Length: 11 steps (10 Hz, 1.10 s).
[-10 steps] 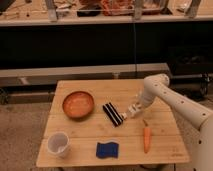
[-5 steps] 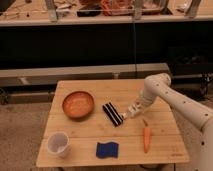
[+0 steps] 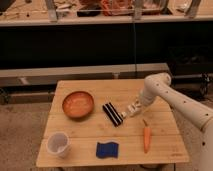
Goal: Place the bottle in the ceramic bowl
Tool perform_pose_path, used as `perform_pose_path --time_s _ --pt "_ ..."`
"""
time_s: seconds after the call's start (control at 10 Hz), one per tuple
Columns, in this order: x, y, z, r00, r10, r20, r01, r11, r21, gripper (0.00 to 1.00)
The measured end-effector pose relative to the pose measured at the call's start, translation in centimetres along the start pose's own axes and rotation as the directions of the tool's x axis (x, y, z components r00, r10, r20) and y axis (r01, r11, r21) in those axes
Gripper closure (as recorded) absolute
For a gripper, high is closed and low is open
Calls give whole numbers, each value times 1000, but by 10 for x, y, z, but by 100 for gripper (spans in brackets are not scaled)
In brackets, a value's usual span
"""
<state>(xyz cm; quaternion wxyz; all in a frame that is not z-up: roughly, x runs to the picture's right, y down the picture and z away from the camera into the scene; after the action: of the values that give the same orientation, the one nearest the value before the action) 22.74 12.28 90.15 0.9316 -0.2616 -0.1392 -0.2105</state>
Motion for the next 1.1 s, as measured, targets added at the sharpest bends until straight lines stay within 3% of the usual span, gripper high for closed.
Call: perform_pose_path --time_s 0.4,1.1 --pt "-1 -3 1 1000 -7 -6 7 1000 7 94" --pt "-7 -5 -5 1000 -8 -12 9 1000 29 95"
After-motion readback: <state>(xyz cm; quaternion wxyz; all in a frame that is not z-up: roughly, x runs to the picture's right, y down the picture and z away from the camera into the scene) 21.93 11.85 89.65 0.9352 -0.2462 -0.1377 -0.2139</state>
